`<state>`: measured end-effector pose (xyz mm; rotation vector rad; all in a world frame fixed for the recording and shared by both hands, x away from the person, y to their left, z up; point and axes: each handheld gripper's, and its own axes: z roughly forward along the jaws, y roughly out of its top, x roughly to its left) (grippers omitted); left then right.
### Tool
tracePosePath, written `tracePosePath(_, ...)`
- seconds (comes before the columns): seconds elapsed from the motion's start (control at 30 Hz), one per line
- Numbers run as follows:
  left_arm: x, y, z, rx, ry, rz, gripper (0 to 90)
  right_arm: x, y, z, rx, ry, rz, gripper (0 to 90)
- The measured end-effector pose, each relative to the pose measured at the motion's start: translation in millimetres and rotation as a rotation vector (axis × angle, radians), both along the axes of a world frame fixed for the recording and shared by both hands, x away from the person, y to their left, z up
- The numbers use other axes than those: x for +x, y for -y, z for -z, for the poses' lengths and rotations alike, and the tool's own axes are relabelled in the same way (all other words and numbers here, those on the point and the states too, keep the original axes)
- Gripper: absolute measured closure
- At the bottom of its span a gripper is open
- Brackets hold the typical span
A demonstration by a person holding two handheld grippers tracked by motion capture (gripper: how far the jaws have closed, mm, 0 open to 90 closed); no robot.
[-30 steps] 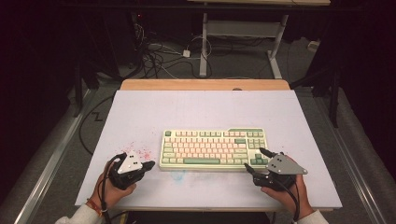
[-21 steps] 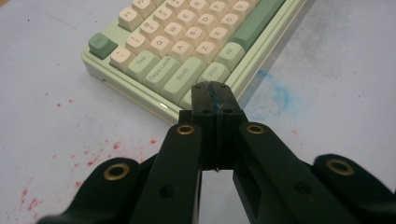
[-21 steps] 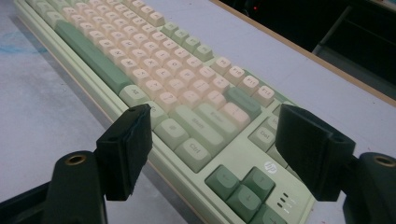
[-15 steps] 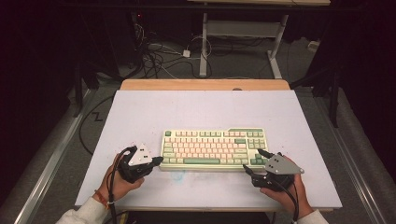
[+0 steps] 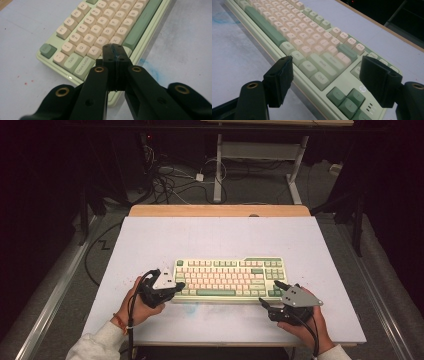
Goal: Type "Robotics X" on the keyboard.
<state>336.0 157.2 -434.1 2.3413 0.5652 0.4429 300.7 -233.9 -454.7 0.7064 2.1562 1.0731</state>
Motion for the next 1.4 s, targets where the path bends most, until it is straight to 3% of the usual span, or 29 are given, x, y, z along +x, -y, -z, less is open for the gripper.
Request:
tracePosePath(0.33,13.5,28.5,2.8,0.043,-0.011,0.066,87.6,0.5,-1.4,1.5,-0.009,-0.009,-0.004,27.5)
tracePosePath(0.8,31.5,55.6,12.6,0.071,-0.033,0.095,87.6,1.2,-2.8,4.3,-0.028,-0.022,-0.020,27.6)
tracePosePath(1.4,36.6,59.6,16.5,0.083,-0.041,0.094,87.6,0.8,-4.7,5.6,-0.052,-0.024,-0.038,27.8)
